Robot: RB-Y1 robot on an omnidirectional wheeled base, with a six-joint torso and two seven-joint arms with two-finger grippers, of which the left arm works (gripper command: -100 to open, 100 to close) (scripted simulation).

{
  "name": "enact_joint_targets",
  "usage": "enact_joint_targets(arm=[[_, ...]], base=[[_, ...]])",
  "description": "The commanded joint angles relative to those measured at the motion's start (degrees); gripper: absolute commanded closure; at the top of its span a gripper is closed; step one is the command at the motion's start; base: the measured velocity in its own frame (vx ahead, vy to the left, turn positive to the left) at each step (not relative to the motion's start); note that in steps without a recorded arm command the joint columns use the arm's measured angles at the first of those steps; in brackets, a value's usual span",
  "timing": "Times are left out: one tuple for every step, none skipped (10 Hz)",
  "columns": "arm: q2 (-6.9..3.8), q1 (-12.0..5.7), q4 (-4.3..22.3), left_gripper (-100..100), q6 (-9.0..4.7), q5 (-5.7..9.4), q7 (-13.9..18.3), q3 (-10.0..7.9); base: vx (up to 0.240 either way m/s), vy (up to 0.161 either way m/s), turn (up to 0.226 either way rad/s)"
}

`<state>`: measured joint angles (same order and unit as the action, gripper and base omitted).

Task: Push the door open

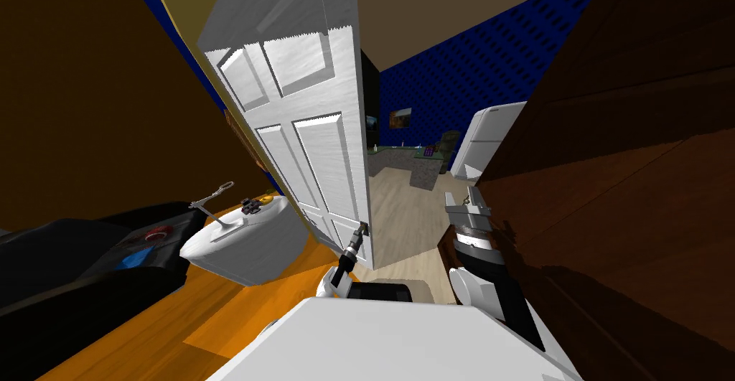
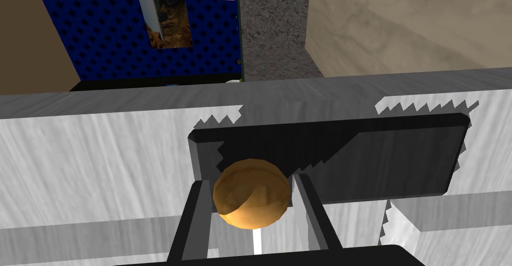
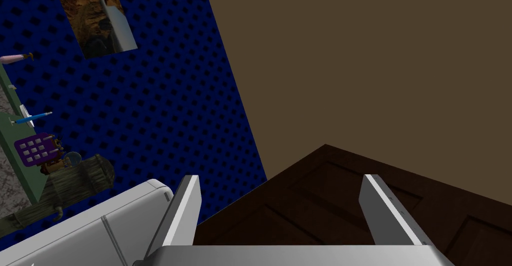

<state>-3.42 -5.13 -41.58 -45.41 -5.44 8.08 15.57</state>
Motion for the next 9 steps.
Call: enact_joint_targets(arm=[[0.00, 0.00, -0.1, 100, -0.11, 0.03, 0.0, -0.02], [0.00, 0.00, -0.1, 100, -0.11, 0.03, 0.0, -0.02], [-0.43, -0.03, 0.2, 100, 0.07, 0.39, -0.4, -0.86], [-0.59, -0.09, 0.3, 100, 0.09, 0.58, -0.5, -1.30], [-0.77, -0.16, 0.4, 100, 0.11, 0.80, -0.8, -1.79], [-0.77, -0.16, 0.4, 100, 0.11, 0.80, -0.8, -1.79], [-0.94, -0.24, 0.5, 100, 0.13, 1.05, -1.0, -2.37], [-1.11, -0.33, 0.6, 100, 0.15, 1.33, -1.3, -2.98], [-1.27, -0.43, 0.8, 100, 0.18, 1.63, -1.6, -3.67]], base=[[-0.007, 0.001, 0.003], [0.000, 0.000, 0.000], [0.067, -0.055, 0.019], [0.134, -0.091, 0.053], [0.178, -0.080, 0.032], [0.120, -0.062, 0.008], [0.093, -0.063, 0.013], [0.114, -0.086, 0.044], [0.139, -0.135, 0.053]])
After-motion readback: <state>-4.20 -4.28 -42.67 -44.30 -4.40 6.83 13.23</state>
